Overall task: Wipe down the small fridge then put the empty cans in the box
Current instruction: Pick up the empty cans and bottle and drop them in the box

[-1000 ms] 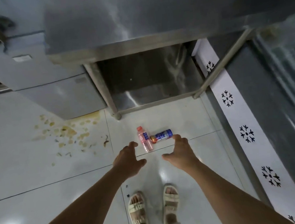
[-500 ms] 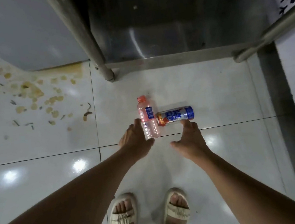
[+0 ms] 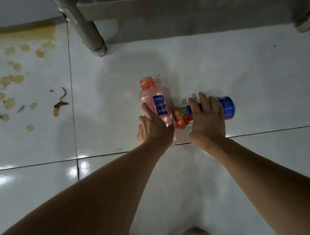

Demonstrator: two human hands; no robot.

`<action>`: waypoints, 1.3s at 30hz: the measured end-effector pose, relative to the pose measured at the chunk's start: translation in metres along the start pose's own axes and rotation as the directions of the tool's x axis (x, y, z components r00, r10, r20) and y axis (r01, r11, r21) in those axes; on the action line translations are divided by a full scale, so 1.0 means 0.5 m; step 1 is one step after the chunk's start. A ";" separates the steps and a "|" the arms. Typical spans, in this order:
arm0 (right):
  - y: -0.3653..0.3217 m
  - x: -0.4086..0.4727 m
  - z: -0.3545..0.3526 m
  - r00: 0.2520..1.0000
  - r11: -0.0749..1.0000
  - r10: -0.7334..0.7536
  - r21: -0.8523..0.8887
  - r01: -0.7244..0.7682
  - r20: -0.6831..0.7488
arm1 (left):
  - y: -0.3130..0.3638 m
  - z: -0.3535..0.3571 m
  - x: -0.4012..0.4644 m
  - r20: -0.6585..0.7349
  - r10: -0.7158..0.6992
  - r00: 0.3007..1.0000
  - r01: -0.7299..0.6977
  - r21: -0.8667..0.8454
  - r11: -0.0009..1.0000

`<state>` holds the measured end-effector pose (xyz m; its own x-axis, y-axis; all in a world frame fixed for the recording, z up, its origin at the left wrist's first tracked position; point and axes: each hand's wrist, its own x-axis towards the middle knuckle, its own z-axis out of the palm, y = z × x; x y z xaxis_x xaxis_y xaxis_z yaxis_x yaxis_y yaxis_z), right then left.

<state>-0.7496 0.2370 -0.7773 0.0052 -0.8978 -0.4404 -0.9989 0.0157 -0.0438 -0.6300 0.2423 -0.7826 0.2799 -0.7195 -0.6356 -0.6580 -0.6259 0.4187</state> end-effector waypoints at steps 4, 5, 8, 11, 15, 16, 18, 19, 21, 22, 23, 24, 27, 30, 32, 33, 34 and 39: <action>0.008 0.018 0.030 0.995 0.994 -0.079 -0.080 0.073 -0.063 | -0.005 0.022 0.015 0.000 -0.046 0.999 0.046 -0.085 0.995; 0.009 0.021 0.033 0.994 0.992 -0.094 -0.090 0.088 -0.063 | -0.006 0.023 0.016 -0.001 -0.054 0.999 0.053 -0.091 0.994; 0.007 0.017 0.032 0.995 0.988 -0.098 -0.117 0.096 -0.013 | -0.017 0.012 0.013 0.025 -0.101 0.995 0.103 -0.070 0.992; -0.003 -0.007 0.006 0.998 0.997 -0.059 -0.047 0.060 0.008 | -0.033 -0.025 -0.012 0.039 -0.148 0.988 0.150 -0.061 0.987; -0.022 -0.062 -0.073 0.997 0.997 -0.068 0.045 0.066 0.037 | -0.049 -0.111 -0.080 0.002 -0.159 0.987 0.158 -0.050 0.986; -0.029 -0.078 -0.102 0.997 0.996 -0.063 0.070 0.059 0.053 | -0.047 -0.138 -0.103 -0.005 -0.156 0.988 0.155 -0.046 0.987; -0.050 -0.112 -0.164 0.996 0.993 -0.050 0.111 0.041 0.076 | -0.039 -0.196 -0.152 -0.018 -0.158 0.987 0.157 -0.048 0.986; -0.062 -0.130 -0.197 0.996 0.992 -0.042 0.123 0.032 0.080 | -0.033 -0.227 -0.179 -0.025 -0.159 0.987 0.157 -0.049 0.986; -0.085 -0.167 -0.269 0.996 0.990 -0.037 0.139 0.025 0.084 | -0.015 -0.292 -0.232 -0.033 -0.162 0.986 0.160 -0.054 0.986; -0.096 -0.189 -0.308 0.995 0.989 -0.040 0.147 0.027 0.086 | -0.004 -0.327 -0.261 -0.036 -0.163 0.986 0.161 -0.058 0.985; -0.107 -0.210 -0.347 0.995 0.988 -0.045 0.151 0.031 0.089 | 0.007 -0.362 -0.289 -0.040 -0.160 0.986 0.158 -0.062 0.985; -0.118 -0.234 -0.387 0.994 0.988 -0.052 0.153 0.037 0.093 | 0.018 -0.397 -0.320 -0.043 -0.155 0.987 0.152 -0.064 0.986; -0.148 -0.306 -0.506 0.991 0.986 -0.074 0.155 0.057 0.107 | 0.050 -0.505 -0.412 -0.057 -0.134 0.989 0.130 -0.059 0.990; -0.171 -0.379 -0.630 0.991 0.982 -0.085 0.177 0.066 0.107 | 0.086 -0.613 -0.511 -0.075 -0.120 0.990 0.117 -0.052 0.992; -0.184 -0.427 -0.710 0.991 0.977 -0.092 0.198 0.072 0.093 | 0.107 -0.680 -0.577 -0.090 -0.120 0.989 0.114 -0.064 0.991; -0.190 -0.452 -0.749 0.992 0.975 -0.098 0.207 0.079 0.083 | 0.118 -0.713 -0.610 -0.104 -0.117 0.988 0.109 -0.076 0.991; -0.197 -0.475 -0.788 0.992 0.973 -0.109 0.211 0.092 0.068 | 0.130 -0.746 -0.642 -0.123 -0.108 0.986 0.098 -0.086 0.991; -0.215 -0.591 -0.949 0.993 0.965 -0.120 0.236 0.115 0.009 | 0.170 -0.885 -0.792 -0.181 -0.080 0.980 0.053 -0.151 0.987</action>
<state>-0.6660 0.2920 -0.2168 0.1256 -0.8890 -0.4403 -0.9524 0.0162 -0.3044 -0.4874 0.3410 -0.2085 0.4536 -0.7097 -0.5390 -0.5294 -0.7011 0.4777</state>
